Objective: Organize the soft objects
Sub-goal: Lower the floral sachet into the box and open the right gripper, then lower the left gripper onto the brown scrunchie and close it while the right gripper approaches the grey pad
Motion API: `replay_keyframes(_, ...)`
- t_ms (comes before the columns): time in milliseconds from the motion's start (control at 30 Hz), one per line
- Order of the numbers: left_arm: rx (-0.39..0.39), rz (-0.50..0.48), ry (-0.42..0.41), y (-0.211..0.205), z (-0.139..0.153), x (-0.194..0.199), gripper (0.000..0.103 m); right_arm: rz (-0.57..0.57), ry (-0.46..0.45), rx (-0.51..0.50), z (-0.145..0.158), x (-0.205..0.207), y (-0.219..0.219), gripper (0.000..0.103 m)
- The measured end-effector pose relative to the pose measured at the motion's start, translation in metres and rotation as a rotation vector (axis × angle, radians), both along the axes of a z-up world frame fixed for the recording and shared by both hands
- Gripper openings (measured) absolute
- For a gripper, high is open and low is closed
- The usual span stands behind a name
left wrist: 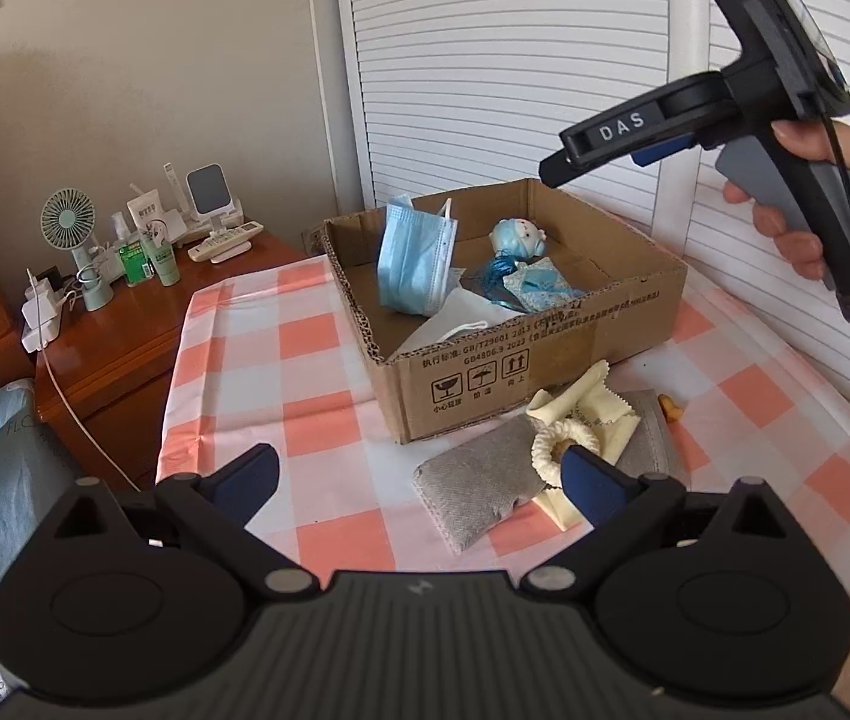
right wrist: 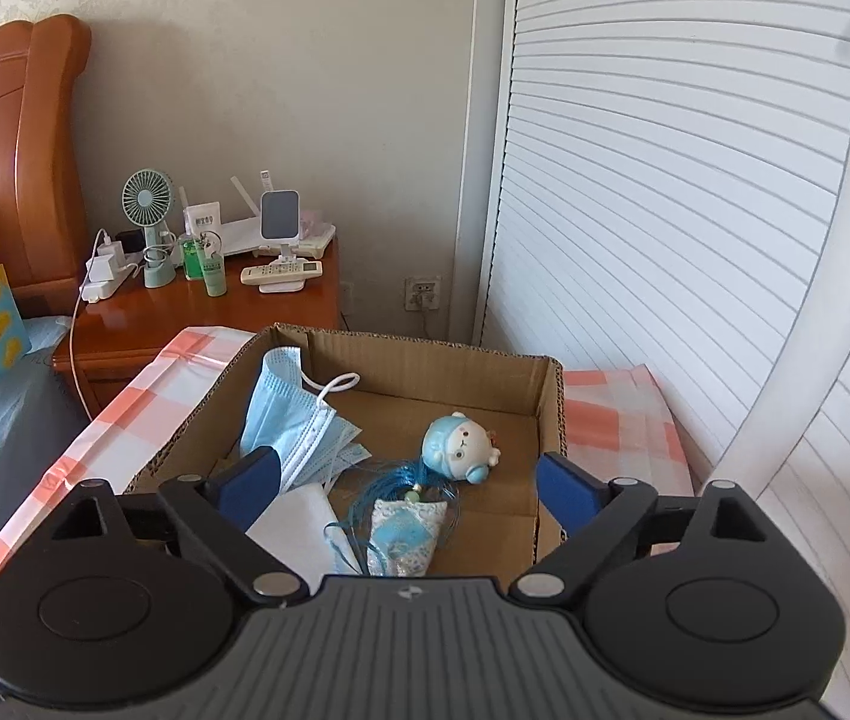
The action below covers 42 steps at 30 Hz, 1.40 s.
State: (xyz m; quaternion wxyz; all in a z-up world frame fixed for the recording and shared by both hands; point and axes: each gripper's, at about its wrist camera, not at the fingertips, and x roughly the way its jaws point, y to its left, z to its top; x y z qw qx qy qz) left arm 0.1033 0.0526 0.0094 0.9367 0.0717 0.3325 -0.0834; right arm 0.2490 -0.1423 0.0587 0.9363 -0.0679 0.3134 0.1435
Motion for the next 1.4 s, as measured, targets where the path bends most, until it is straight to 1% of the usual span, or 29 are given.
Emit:
replay_keyframes(167, -0.002, -0.016, 0.007, -0.002, -0.006, -0.004, 0.100, -0.010, -0.004, 0.005, -0.008, -0.027, -0.011, 0.102)
replay_keyframes(333, 0.003, -0.035, 0.020, -0.005, -0.012, -0.011, 0.100, 0.010, -0.002, 0.054, -0.022, -0.061, -0.027, 0.103)
replay_keyframes(433, 0.014, -0.043, 0.025, -0.006, -0.014, -0.015, 0.100, 0.020, 0.029, 0.074, -0.037, -0.077, -0.034, 0.103)
replay_keyframes(600, 0.024, -0.047, 0.046, -0.007, -0.022, -0.021, 0.100, 0.016, 0.064, 0.057, -0.064, -0.097, -0.038, 0.103)
replay_keyframes(733, 0.033, -0.048, 0.083, -0.008, -0.033, -0.023, 0.100, 0.038, 0.093, 0.030, -0.089, -0.107, -0.035, 0.103)
replay_keyframes(867, 0.045, -0.059, 0.103, -0.010, -0.039, -0.024, 0.100, 0.073, 0.133, -0.041, -0.112, -0.112, -0.030, 0.103)
replay_keyframes(967, 0.045, -0.063, 0.113, -0.010, -0.043, -0.023, 0.100, 0.109, 0.142, -0.098, -0.121, -0.115, -0.028, 0.103)
replay_keyframes(1100, 0.013, -0.061, 0.152, -0.006, -0.054, -0.022, 0.100, 0.165, 0.148, -0.161, -0.130, -0.114, -0.023, 0.103)
replay_keyframes(1267, 0.006, -0.033, 0.203, 0.001, -0.070, -0.018, 0.100, 0.217, 0.151, -0.148, -0.132, -0.103, -0.021, 0.103)
replay_keyframes(1400, 0.000, 0.000, 0.235, 0.009, -0.081, -0.013, 0.100, 0.239, 0.170, -0.108, -0.134, -0.091, -0.022, 0.103)
